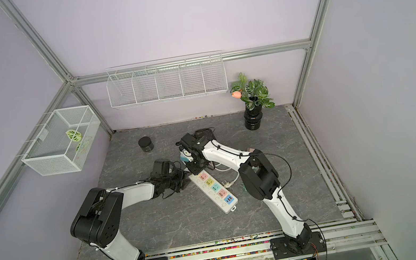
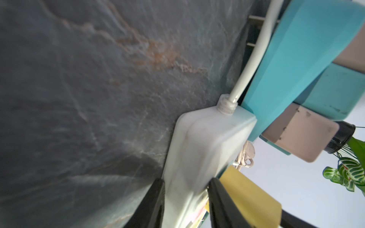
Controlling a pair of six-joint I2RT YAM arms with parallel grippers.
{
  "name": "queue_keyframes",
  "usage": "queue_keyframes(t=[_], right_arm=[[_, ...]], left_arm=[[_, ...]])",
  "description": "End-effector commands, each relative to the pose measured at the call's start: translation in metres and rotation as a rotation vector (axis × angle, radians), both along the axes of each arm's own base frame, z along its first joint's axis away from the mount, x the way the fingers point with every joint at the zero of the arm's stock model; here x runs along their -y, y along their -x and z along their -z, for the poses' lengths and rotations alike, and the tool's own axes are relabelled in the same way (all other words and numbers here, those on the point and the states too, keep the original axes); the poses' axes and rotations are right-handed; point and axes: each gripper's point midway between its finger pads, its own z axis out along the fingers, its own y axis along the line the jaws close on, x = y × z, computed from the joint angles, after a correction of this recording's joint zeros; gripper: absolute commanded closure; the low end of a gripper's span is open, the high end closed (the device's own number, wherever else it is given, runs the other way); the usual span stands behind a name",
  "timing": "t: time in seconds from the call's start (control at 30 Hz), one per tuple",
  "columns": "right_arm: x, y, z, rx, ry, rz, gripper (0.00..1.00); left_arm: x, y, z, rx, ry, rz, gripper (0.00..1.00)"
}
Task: Pull the plug off the socket
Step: Remove the plug from the socket.
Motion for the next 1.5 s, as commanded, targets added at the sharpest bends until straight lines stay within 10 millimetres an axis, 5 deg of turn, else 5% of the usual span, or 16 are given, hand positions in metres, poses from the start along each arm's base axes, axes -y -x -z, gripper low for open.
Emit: queue_keyframes(t=[0.0,0.1,0.23,0.37,0.43,0.57,0.7,0.83,1.0,1.13,1.27,1.37,1.47], right_arm=[[-0.003,-0.019,-0.010,0.021,0.025,0.072,0.76],[0.020,-0.041,-0.005,-0.062,0.005,0.159,0.76],[0.041,-0.023,0.008,-0.084,0.022,0.126,0.77],[0.010,0.025,0.009,-0.049,-0.052,-0.003,0.77],[-0.007,0.033,0.006,-0.023,-0.040,-0.038,0.77],[-0.009,0.002,-0.011,0.004,-0.007,0.054,0.76],[0.017,-0.024,-0.013,-0.012,-0.007,0.151,0.77],[0.030,-0.005,-0.003,-0.002,0.034,0.122,0.77],[-0.003,0.028,-0.004,0.023,-0.013,0.019,0.77],[-0.014,-0.002,-0.027,0.087,-0.018,0.076,0.76],[0.012,-0.035,-0.032,0.069,-0.012,0.178,0.76],[0.041,-0.036,-0.018,0.028,0.011,0.232,0.76],[0.046,-0.019,-0.013,0.026,-0.034,0.214,0.76]], left_arm=[[-0.034,0.050,0.070,-0.267,-0.166,-0.046,0.60],[-0.034,0.052,0.070,-0.268,-0.162,-0.039,0.60],[-0.034,0.051,0.071,-0.265,-0.158,-0.029,0.60],[-0.030,0.047,0.073,-0.260,-0.138,-0.017,0.60],[-0.027,0.044,0.074,-0.261,-0.133,-0.005,0.59],[-0.025,0.043,0.074,-0.259,-0.128,0.002,0.59],[-0.025,0.043,0.074,-0.254,-0.127,0.008,0.59],[-0.025,0.041,0.072,-0.242,-0.129,0.016,0.59],[-0.023,0.038,0.071,-0.233,-0.127,0.025,0.59],[-0.022,0.038,0.072,-0.236,-0.125,0.029,0.59],[-0.022,0.039,0.072,-0.238,-0.122,0.031,0.59],[-0.022,0.039,0.071,-0.230,-0.123,0.038,0.59],[-0.021,0.037,0.069,-0.215,-0.125,0.054,0.58]])
